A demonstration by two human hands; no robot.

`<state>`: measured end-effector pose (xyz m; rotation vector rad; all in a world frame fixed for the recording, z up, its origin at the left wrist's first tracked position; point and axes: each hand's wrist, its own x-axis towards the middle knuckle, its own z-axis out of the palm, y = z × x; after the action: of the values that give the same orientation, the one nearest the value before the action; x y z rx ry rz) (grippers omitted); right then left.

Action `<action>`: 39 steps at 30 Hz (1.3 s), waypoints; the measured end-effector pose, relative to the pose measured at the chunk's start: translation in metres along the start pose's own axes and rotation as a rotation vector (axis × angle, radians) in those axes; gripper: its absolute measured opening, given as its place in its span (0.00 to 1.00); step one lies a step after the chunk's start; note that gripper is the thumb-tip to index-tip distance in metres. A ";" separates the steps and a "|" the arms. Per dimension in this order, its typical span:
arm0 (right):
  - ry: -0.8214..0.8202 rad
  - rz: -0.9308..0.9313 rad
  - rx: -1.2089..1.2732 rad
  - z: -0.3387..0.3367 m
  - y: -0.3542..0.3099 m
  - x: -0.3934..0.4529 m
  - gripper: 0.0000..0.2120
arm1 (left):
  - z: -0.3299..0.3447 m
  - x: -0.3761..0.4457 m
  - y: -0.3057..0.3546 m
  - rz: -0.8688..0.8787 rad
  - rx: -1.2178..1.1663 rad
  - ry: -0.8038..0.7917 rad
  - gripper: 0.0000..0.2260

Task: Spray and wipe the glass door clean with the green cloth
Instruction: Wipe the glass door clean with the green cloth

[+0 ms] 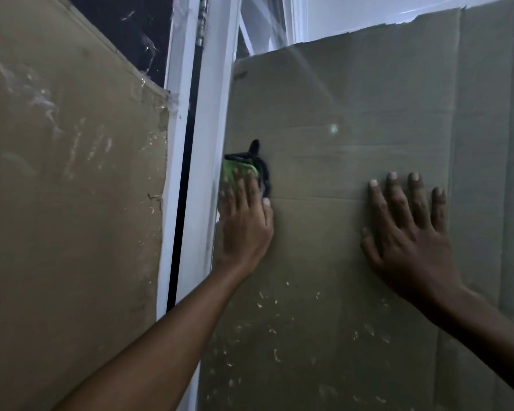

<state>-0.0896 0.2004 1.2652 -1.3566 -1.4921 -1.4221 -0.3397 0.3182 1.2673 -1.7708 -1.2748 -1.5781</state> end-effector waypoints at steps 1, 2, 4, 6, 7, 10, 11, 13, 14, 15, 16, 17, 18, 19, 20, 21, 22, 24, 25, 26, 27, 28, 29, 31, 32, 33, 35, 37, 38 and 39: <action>0.002 0.001 -0.002 0.000 -0.001 0.000 0.36 | 0.002 -0.011 0.008 0.043 -0.010 -0.005 0.30; 0.006 0.001 -0.007 0.000 -0.002 -0.001 0.36 | 0.005 -0.022 0.012 0.092 -0.002 -0.016 0.31; 0.003 0.002 -0.009 0.000 -0.002 -0.001 0.36 | 0.007 -0.032 0.004 0.152 0.025 -0.040 0.32; -0.001 -0.011 -0.003 -0.001 0.001 0.000 0.36 | 0.007 -0.024 -0.017 0.138 0.039 -0.031 0.30; -0.002 -0.021 -0.003 -0.002 0.002 0.000 0.36 | 0.005 -0.017 -0.027 0.102 0.046 -0.027 0.30; -0.010 -0.053 0.006 -0.004 0.008 -0.002 0.36 | -0.001 -0.003 -0.039 -0.058 0.017 -0.018 0.30; -0.011 -0.057 0.010 -0.005 0.009 -0.002 0.36 | -0.001 -0.004 -0.036 -0.091 -0.006 -0.015 0.30; -0.028 -0.060 0.016 -0.006 0.010 -0.002 0.36 | 0.003 -0.019 -0.022 -0.122 -0.049 -0.010 0.29; -0.041 -0.052 0.021 -0.007 0.009 -0.002 0.36 | 0.006 -0.034 -0.013 -0.105 -0.057 -0.010 0.29; -0.054 -0.042 0.026 -0.008 0.008 -0.002 0.36 | 0.010 -0.054 -0.005 -0.061 -0.054 -0.019 0.29; -0.065 -0.034 0.032 -0.008 0.006 -0.002 0.36 | 0.013 -0.076 0.000 -0.003 -0.045 -0.042 0.28; -0.071 -0.024 0.038 -0.008 0.004 -0.002 0.36 | 0.015 -0.095 0.000 0.051 -0.040 -0.074 0.28; -0.072 -0.014 0.043 -0.008 0.003 -0.002 0.36 | 0.014 -0.106 -0.004 0.081 -0.035 -0.103 0.28; -0.070 -0.008 0.044 -0.008 0.002 -0.003 0.36 | 0.013 -0.108 -0.013 0.081 -0.031 -0.117 0.27; -0.069 -0.007 0.043 -0.008 0.001 -0.002 0.36 | 0.011 -0.101 -0.021 0.049 -0.022 -0.111 0.27; -0.068 -0.009 0.040 -0.009 0.002 -0.002 0.36 | 0.009 -0.090 -0.028 -0.003 -0.007 -0.089 0.27; -0.068 -0.014 0.039 -0.009 0.003 -0.002 0.36 | 0.007 -0.078 -0.032 -0.072 -0.001 -0.072 0.28; -0.069 -0.028 0.042 -0.010 0.005 -0.001 0.36 | 0.004 -0.061 -0.031 -0.208 -0.066 -0.069 0.29; -0.069 -0.032 0.045 -0.011 0.005 -0.001 0.35 | 0.005 -0.061 -0.026 -0.243 -0.110 -0.064 0.30; -0.072 -0.035 0.050 -0.013 0.006 0.000 0.35 | 0.007 -0.066 -0.017 -0.245 -0.142 -0.049 0.29; -0.076 -0.032 0.055 -0.014 0.006 0.000 0.34 | 0.009 -0.075 -0.006 -0.211 -0.161 -0.035 0.29; -0.077 -0.025 0.061 -0.016 0.005 0.000 0.34 | 0.011 -0.086 0.007 -0.152 -0.176 -0.037 0.28; -0.077 -0.021 0.065 -0.018 0.004 0.001 0.34 | 0.013 -0.095 0.021 -0.081 -0.185 -0.048 0.28; -0.077 -0.012 0.059 -0.019 0.001 0.001 0.33 | 0.016 -0.105 0.044 0.063 -0.176 -0.076 0.27; -0.076 -0.005 0.060 -0.019 0.000 0.001 0.33 | 0.015 -0.103 0.050 0.106 -0.170 -0.083 0.26; -0.078 0.000 0.065 -0.020 0.000 0.001 0.33 | 0.014 -0.097 0.050 0.115 -0.167 -0.086 0.26; -0.092 0.002 0.072 -0.019 0.001 0.001 0.34 | 0.009 -0.080 0.040 0.021 -0.180 -0.084 0.25; -0.097 0.022 0.080 -0.018 0.000 0.001 0.35 | 0.003 -0.067 0.033 -0.172 -0.233 -0.078 0.27; -0.094 0.032 0.087 -0.019 -0.003 0.000 0.35 | 0.000 -0.064 0.037 -0.243 -0.272 -0.079 0.28; -0.087 0.026 0.100 -0.020 -0.010 -0.001 0.36 | -0.005 -0.065 0.046 -0.264 -0.313 -0.081 0.29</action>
<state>-0.1031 0.1824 1.2653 -1.3873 -1.5737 -1.2694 -0.2984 0.2708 1.2183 -1.9313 -1.4096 -1.9615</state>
